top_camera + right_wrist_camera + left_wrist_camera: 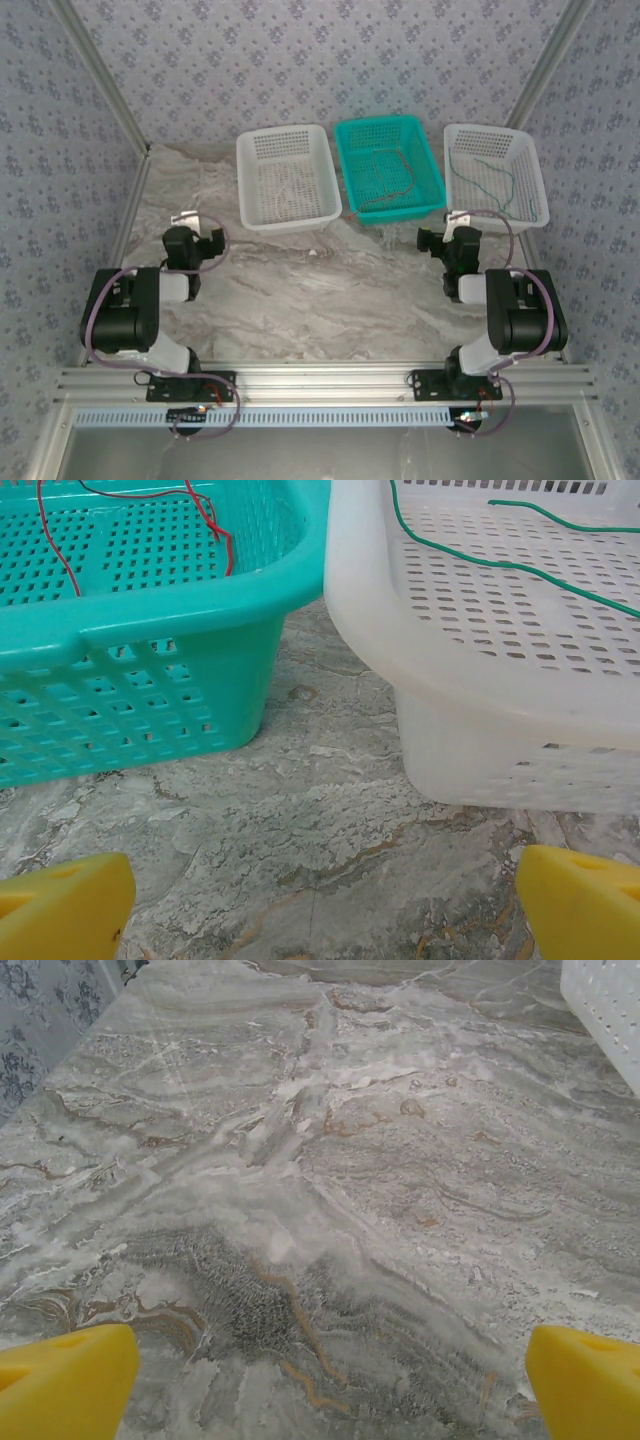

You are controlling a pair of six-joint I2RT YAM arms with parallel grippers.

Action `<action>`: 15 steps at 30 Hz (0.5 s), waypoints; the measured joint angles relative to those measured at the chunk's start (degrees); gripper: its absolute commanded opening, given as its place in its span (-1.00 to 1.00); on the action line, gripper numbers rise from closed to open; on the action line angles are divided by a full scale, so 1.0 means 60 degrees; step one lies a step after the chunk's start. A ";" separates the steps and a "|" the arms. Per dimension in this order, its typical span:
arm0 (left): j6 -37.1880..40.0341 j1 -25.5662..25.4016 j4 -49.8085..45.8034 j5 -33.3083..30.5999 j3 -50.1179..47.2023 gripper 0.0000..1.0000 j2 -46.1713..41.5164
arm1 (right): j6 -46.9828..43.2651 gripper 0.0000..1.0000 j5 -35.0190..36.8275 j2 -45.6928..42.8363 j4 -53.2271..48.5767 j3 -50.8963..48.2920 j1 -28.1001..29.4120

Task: Untangle the cables
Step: Reset both arms

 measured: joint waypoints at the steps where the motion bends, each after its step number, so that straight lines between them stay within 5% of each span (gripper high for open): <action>1: 0.0000 0.0000 0.0022 0.0000 0.0000 0.99 0.0000 | -0.0004 1.00 0.0000 0.0000 0.0004 0.0000 0.0000; 15: 0.0000 0.0000 0.0138 0.0004 0.0000 0.99 0.0000 | -0.0004 1.00 0.0004 0.0000 0.0000 0.0000 0.0000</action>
